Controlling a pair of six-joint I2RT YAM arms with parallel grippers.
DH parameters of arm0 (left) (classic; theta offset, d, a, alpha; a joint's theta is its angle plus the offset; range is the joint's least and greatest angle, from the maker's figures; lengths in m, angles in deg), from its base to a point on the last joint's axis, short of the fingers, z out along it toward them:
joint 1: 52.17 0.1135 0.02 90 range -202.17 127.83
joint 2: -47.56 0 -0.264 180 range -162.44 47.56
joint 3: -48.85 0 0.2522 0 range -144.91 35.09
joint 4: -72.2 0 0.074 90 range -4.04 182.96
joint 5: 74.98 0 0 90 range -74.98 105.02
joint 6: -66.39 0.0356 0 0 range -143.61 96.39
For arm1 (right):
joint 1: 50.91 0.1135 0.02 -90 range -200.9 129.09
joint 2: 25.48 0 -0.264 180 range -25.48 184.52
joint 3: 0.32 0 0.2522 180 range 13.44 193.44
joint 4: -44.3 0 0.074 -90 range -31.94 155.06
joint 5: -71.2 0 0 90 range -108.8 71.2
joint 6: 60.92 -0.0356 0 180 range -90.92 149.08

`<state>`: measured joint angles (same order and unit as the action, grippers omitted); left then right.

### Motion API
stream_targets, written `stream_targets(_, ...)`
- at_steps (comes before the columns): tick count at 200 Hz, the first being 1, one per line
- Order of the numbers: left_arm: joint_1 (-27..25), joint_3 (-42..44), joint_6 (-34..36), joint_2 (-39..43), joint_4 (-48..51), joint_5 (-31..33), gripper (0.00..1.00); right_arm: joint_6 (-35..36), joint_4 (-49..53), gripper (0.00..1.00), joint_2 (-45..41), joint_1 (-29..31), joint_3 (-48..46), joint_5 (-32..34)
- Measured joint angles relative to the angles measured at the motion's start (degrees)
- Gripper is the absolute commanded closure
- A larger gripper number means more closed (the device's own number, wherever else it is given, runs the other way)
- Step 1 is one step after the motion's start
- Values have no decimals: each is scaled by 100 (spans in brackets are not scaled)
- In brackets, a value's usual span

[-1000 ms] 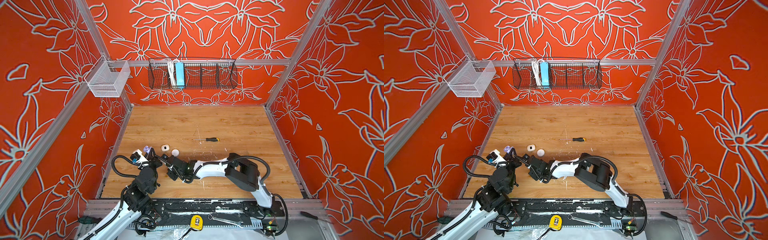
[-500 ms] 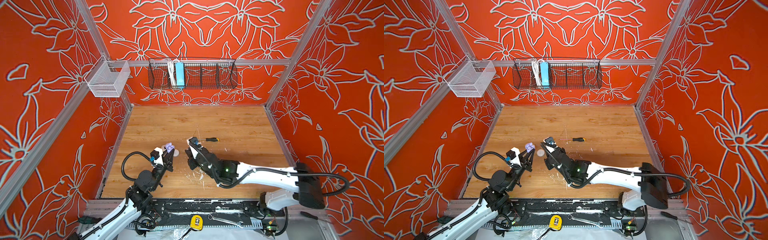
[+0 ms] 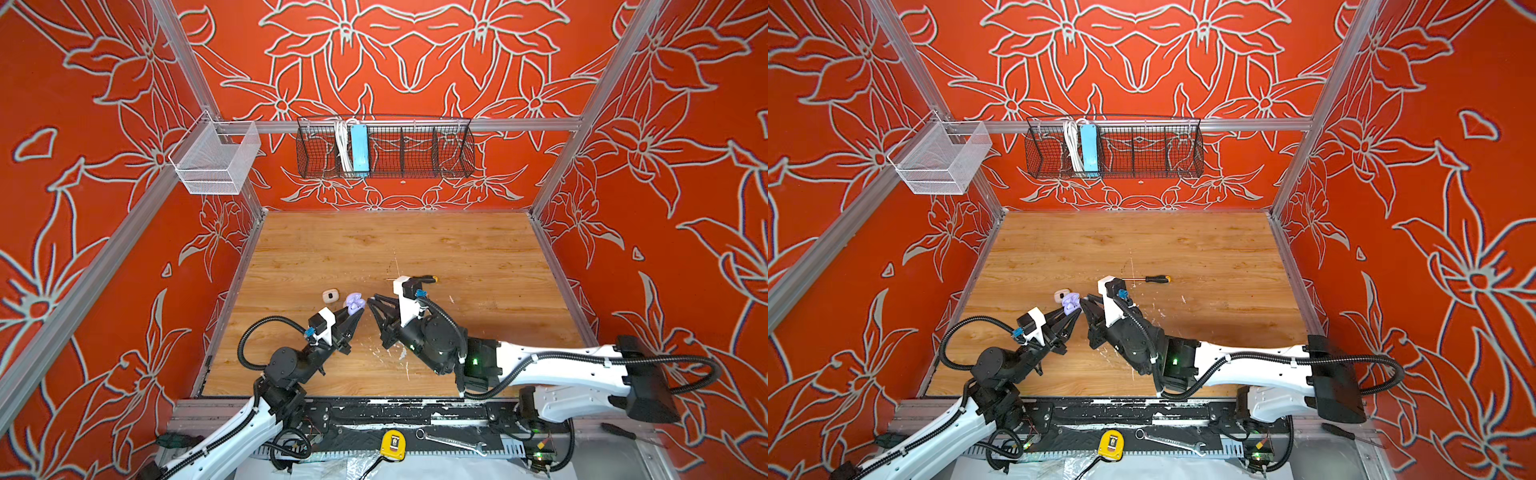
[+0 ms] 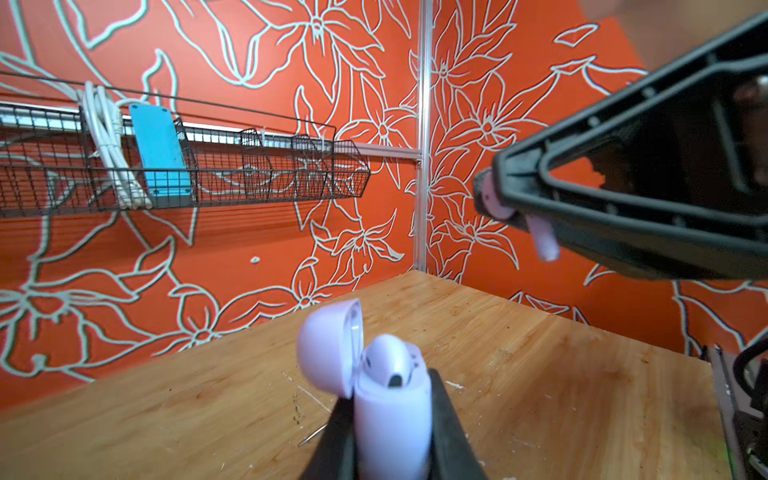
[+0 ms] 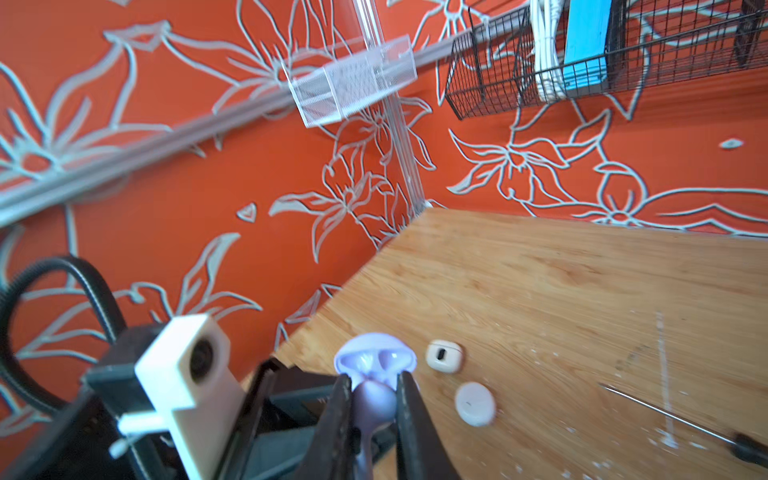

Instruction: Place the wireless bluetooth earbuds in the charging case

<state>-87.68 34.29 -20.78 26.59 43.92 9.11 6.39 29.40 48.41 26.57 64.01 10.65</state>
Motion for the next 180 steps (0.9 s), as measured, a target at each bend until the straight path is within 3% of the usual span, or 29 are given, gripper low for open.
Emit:
stream_targets(93,-236,24,343,415,-293,-472,100,-380,-1478,90,708,343,-133,463)
stream_targets(180,-310,24,470,673,-234,-466,100,-343,-1663,90,723,402,-133,953)
